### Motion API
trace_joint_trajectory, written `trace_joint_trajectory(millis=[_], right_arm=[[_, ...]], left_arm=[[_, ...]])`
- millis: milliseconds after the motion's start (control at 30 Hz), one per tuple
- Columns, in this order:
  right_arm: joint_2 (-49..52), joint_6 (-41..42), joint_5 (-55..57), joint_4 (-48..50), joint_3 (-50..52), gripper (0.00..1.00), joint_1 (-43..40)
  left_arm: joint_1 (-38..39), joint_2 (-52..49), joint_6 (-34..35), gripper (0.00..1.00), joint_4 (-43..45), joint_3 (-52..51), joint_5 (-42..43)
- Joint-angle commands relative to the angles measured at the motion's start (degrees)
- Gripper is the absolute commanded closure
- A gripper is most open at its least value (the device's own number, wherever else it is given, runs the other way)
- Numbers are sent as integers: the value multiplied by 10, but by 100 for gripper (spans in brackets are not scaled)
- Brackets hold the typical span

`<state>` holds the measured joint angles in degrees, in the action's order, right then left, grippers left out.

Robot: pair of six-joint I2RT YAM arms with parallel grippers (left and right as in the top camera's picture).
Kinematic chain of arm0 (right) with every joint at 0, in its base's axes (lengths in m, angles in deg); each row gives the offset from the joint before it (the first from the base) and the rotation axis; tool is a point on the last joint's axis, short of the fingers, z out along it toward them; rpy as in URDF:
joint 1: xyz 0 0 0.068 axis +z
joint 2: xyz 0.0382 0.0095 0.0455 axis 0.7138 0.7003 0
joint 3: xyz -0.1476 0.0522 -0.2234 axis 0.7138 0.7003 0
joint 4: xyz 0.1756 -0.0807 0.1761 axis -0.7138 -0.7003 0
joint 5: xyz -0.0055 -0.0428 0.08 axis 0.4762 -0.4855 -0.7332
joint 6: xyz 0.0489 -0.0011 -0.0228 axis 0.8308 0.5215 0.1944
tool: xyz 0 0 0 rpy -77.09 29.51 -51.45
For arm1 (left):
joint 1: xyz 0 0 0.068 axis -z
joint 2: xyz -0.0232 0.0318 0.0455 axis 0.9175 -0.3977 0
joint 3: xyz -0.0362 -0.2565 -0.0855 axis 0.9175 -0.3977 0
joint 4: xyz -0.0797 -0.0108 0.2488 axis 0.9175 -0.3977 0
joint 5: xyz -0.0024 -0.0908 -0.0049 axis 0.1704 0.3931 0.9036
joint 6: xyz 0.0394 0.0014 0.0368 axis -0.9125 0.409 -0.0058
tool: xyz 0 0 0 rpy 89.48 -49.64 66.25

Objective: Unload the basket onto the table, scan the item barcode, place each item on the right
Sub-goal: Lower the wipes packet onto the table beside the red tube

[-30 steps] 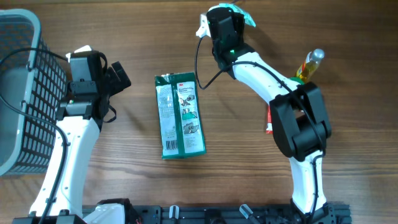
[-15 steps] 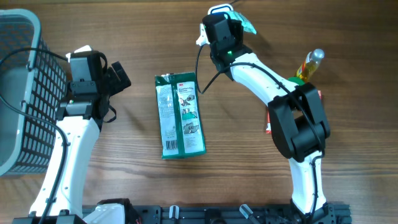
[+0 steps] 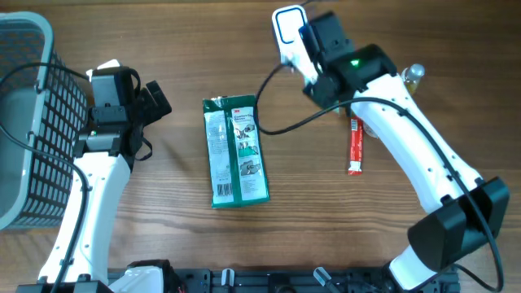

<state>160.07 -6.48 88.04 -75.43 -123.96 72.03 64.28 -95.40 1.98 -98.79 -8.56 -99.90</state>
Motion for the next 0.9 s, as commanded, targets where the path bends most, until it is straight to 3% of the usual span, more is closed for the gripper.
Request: trace_joint_trajectory(millis=[0, 167, 433, 500, 567, 733, 867], right_arm=[[-3, 117, -140, -78, 28, 96, -19], [-4, 125, -155, -59, 125, 96, -34], [-3, 268, -106, 18, 198, 94, -49], [-3, 268, -106, 24, 205, 61, -49], [-3, 268, -106, 28, 205, 47, -49], [-3, 268, -133, 88, 205, 40, -49], [-3, 285, -316, 178, 209, 42, -45]], left_arm=[[-2, 3, -7, 0, 2, 5, -5], [-2, 3, -7, 0, 2, 5, -5], [-2, 3, -7, 0, 2, 5, -5], [-2, 3, -7, 0, 2, 5, -5], [-2, 3, -7, 0, 2, 5, -5], [-2, 3, -7, 0, 2, 5, -5], [-2, 3, -7, 0, 2, 5, -5]])
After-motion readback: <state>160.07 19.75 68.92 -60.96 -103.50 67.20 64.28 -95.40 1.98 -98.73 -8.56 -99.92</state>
